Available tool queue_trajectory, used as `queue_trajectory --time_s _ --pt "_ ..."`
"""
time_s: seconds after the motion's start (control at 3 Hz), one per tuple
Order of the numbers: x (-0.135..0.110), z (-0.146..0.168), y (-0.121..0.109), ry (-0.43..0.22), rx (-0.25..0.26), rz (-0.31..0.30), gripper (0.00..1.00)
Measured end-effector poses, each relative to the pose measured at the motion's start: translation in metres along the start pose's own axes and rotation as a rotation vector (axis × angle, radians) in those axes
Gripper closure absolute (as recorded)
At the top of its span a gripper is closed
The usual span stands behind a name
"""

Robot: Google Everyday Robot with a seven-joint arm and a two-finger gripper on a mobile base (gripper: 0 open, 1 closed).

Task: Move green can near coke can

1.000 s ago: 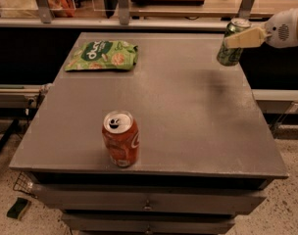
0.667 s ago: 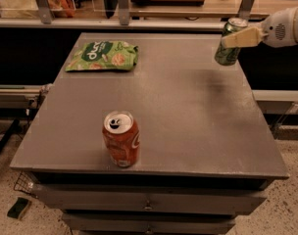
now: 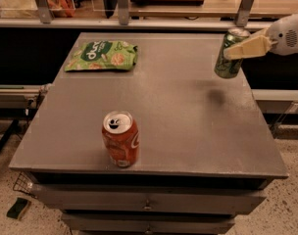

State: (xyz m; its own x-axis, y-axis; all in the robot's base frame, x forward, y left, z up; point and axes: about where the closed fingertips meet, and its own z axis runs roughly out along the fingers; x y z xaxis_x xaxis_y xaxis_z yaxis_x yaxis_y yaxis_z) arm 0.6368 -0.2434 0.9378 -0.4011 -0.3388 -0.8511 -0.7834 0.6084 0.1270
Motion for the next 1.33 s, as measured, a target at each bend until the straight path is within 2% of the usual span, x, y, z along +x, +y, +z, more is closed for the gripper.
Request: queue_trajectory --time_s 0.33,0.67,1.33 --pt "0.014 -0.024 0.044 0.031 -0.093 0.004 1.0" --pt "0.027 -0.026 0.08 0.054 -0.164 0.024 1.0" --pt "0.048 0.005 0.148 0.071 -0.27 0.039 1.0"
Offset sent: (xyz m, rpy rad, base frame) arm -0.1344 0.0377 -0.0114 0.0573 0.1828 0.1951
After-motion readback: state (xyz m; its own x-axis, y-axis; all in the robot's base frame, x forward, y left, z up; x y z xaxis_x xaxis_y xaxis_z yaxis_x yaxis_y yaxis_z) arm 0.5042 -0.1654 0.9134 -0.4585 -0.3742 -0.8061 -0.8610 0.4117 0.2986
